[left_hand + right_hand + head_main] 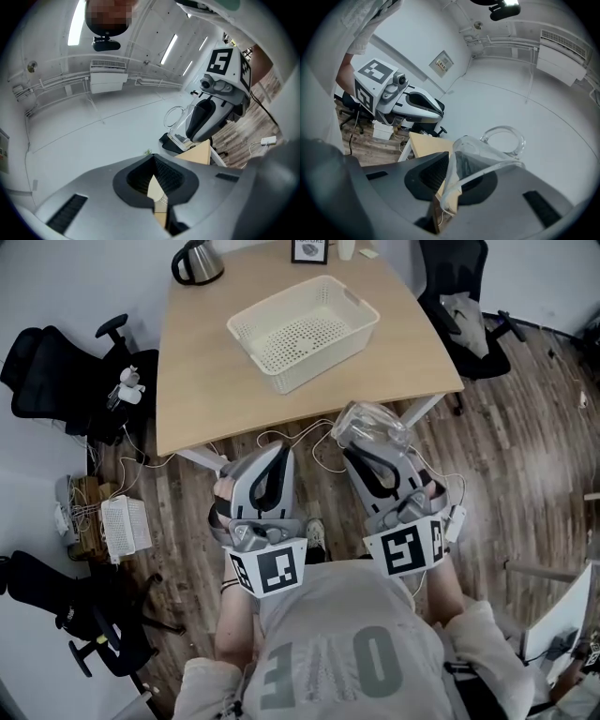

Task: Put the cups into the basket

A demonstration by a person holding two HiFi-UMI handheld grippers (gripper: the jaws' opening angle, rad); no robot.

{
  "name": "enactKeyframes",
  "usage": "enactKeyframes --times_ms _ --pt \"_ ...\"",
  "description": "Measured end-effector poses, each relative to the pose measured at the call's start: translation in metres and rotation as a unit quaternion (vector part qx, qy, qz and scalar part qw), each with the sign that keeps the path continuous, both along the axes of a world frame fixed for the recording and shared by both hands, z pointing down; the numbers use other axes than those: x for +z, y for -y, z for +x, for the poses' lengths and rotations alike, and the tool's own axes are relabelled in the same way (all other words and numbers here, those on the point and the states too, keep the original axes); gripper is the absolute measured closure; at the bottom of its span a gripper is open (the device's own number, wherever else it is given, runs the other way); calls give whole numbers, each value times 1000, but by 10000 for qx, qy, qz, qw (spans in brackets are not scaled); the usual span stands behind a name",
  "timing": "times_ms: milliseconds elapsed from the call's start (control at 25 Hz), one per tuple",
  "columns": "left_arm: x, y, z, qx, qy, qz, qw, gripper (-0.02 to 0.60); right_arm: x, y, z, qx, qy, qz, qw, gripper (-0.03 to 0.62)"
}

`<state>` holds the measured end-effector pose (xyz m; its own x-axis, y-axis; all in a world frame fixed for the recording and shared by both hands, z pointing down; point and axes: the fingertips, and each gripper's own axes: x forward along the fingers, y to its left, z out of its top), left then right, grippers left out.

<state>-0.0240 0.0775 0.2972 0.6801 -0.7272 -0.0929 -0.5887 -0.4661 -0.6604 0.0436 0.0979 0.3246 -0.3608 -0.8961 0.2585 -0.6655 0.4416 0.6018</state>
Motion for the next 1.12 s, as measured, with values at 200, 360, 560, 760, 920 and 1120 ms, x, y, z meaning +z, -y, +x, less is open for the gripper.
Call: enactKeyframes --times_ms 200,360,560,760,920,1120 --pt "0 34 -8 162 -79 -60 9998 575 3 34 -9 69 -76 -125 9999 553" --pt "4 55 -19 189 -106 -122 9997 575 8 52 -18 94 -223 -165 9996 553" --pt "9 77 -19 87 -149 -205 9996 575 12 71 -10 129 -213 -247 9994 553" --pt "12 100 -12 -21 -88 -185 9998 575 18 103 0 52 -172 -258 9995 553" --pt "11 132 -7 -183 -105 -182 9996 575 14 138 7 -104 -221 -177 9995 553" --pt "0 184 15 -294 -134 -48 9995 575 1 189 28 -232 -388 -17 9990 553"
